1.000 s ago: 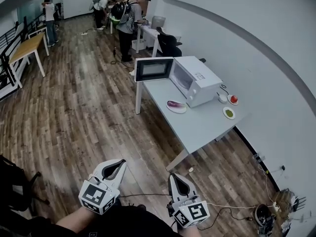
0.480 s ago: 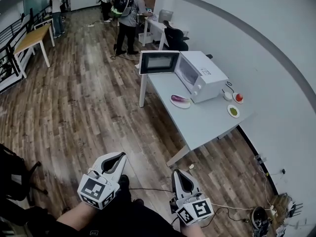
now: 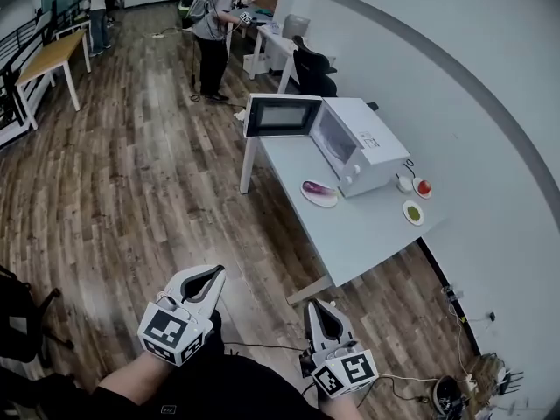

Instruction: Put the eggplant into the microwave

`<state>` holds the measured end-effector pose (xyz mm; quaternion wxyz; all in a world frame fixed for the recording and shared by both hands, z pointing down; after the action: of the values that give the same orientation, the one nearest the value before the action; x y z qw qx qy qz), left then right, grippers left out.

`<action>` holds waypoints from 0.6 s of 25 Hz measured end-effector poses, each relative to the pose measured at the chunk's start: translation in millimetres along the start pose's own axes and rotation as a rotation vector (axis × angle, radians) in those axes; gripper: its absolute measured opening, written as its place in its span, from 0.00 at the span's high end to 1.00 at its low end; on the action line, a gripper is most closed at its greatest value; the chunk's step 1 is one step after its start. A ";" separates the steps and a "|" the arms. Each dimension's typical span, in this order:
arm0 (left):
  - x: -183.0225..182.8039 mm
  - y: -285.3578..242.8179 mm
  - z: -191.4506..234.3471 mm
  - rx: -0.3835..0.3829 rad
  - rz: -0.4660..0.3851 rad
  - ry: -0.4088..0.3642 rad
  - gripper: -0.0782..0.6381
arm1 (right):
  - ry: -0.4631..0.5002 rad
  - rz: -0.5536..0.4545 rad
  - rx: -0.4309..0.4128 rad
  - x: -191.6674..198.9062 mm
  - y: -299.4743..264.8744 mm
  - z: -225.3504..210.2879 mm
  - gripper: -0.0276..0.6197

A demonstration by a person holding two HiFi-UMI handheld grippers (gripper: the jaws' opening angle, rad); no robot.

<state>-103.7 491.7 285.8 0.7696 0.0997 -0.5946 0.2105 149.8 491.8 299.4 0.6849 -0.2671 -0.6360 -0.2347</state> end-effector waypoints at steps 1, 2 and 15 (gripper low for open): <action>-4.3 -8.4 8.4 0.003 -0.001 -0.001 0.88 | 0.002 0.001 -0.001 -1.5 -11.4 -4.0 0.93; -8.3 -16.7 17.4 0.006 -0.001 -0.001 0.88 | 0.003 0.002 0.000 -2.8 -23.1 -7.9 0.93; -54.4 -90.0 136.5 0.053 0.005 -0.026 0.88 | 0.024 -0.006 0.024 -28.5 -168.4 -17.9 0.93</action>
<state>-194.1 345.1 279.7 0.7584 0.1213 -0.5988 0.2268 49.5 353.6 281.6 0.6950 -0.2541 -0.6313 -0.2322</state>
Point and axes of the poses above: the fingertips, and each gripper's own axes: y backward along the fingers, z to its left, x out of its underside, the point moved 7 cm from there along y, backward along the fingers, and after that the axes turned 12 degrees about y, right-handed, at the moved point
